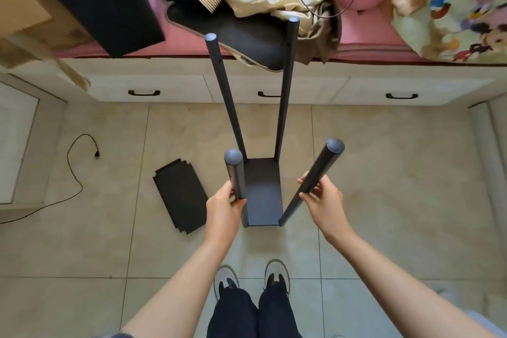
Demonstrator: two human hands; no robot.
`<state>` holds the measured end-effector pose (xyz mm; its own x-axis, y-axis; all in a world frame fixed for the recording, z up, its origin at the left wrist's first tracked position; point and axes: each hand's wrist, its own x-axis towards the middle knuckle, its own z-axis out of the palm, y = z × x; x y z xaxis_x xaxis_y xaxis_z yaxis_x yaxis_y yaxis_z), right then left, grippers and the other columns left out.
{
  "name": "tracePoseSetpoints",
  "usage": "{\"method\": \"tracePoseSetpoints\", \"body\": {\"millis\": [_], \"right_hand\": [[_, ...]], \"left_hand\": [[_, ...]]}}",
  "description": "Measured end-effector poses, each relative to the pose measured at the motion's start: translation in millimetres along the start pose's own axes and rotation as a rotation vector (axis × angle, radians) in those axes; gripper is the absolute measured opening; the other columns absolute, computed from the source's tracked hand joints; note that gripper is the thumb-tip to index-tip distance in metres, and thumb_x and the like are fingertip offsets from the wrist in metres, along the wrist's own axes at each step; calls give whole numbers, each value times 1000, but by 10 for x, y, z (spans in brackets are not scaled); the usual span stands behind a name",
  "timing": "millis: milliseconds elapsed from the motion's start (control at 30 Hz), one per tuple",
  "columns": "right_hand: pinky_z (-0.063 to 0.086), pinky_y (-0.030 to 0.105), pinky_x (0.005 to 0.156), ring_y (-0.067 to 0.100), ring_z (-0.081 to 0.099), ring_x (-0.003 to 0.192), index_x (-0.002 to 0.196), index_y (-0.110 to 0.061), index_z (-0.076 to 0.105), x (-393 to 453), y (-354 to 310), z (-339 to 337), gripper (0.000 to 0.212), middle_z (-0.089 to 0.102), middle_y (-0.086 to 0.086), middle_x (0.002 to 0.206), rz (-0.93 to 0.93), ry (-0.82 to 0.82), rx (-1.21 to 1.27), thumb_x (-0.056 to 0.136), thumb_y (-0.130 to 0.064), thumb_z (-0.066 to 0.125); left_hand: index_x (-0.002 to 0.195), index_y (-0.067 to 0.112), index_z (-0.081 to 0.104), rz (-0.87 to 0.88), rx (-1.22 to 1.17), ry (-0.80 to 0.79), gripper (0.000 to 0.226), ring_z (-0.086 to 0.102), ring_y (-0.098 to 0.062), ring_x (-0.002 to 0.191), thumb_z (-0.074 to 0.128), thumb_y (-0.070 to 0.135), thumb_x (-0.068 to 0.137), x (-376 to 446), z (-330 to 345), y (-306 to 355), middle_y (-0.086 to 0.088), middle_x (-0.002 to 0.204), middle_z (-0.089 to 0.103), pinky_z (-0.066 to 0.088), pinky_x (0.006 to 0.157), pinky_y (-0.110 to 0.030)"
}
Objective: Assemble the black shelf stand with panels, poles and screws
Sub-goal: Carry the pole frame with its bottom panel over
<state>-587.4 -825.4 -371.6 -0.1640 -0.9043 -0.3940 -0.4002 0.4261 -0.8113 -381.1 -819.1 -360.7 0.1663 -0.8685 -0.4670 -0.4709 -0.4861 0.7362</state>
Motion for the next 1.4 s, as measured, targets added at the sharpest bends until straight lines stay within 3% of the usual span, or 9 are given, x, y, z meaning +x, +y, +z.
{"method": "tracePoseSetpoints", "body": {"millis": [267,367,467,700,933,1100,1167,1267,1400], "right_hand": [[46,7,76,8,64,93,106,-18,65,-299,352,-100,26,67,-10,98,56,-7,-77,89,1,67],[51,19,75,10,62,89,109,-26,63,-458,448,-104,29,64,-15,102,144,-41,-21,92,-3,65],[44,1,71,0,59,100,117,-26,62,-590,541,-99,31,63,-16,108,254,-99,76,93,-4,62],[47,6,74,-4,61,100,107,-43,58,-759,707,-91,39,63,-23,106,274,-216,10,97,-6,59],[42,11,84,9,54,112,140,-28,45,-788,774,-132,50,54,-14,123,296,-280,-104,96,-11,61],[53,45,83,26,57,86,101,-24,55,-899,581,-211,19,57,3,90,508,-230,-150,89,-11,60],[51,51,95,39,63,101,111,-22,57,-1046,380,-244,19,59,8,89,620,-207,-34,94,-15,56],[47,48,101,40,54,120,123,6,53,-1297,2,-299,31,63,27,113,699,-227,40,99,-13,49],[50,44,100,31,59,111,119,-6,54,-1582,-598,-360,21,64,12,110,620,-268,-32,98,-11,50]], "left_hand": [[114,24,57,-146,5,-163,18,57,-12,98,59,12,101,-177,191,-336,4,107,59,42,86,-26],[138,21,54,-195,-40,-193,40,53,-11,111,55,7,101,-276,250,-447,6,122,57,37,89,-22],[145,24,46,-222,-28,-262,50,50,-7,111,48,1,102,-367,301,-567,6,133,54,35,86,-12],[134,27,53,-317,-3,-275,31,61,10,92,55,20,104,-507,437,-868,0,139,51,48,68,-3],[127,33,55,-274,-64,-179,29,61,-5,109,54,16,103,-739,288,-815,8,121,62,50,89,-17],[125,27,59,-233,42,-151,30,59,-11,104,61,12,99,-978,6,-519,10,110,60,49,86,-22],[123,26,60,-223,43,-121,25,60,-9,101,61,16,99,-1102,-144,-379,9,109,63,45,84,-20],[123,26,62,-239,-22,-71,25,64,-13,104,62,20,99,-1328,-440,-150,3,109,69,52,91,-27],[120,24,63,-231,-100,7,22,67,-15,99,59,17,100,-1720,-864,143,1,102,72,55,91,-34]]}}
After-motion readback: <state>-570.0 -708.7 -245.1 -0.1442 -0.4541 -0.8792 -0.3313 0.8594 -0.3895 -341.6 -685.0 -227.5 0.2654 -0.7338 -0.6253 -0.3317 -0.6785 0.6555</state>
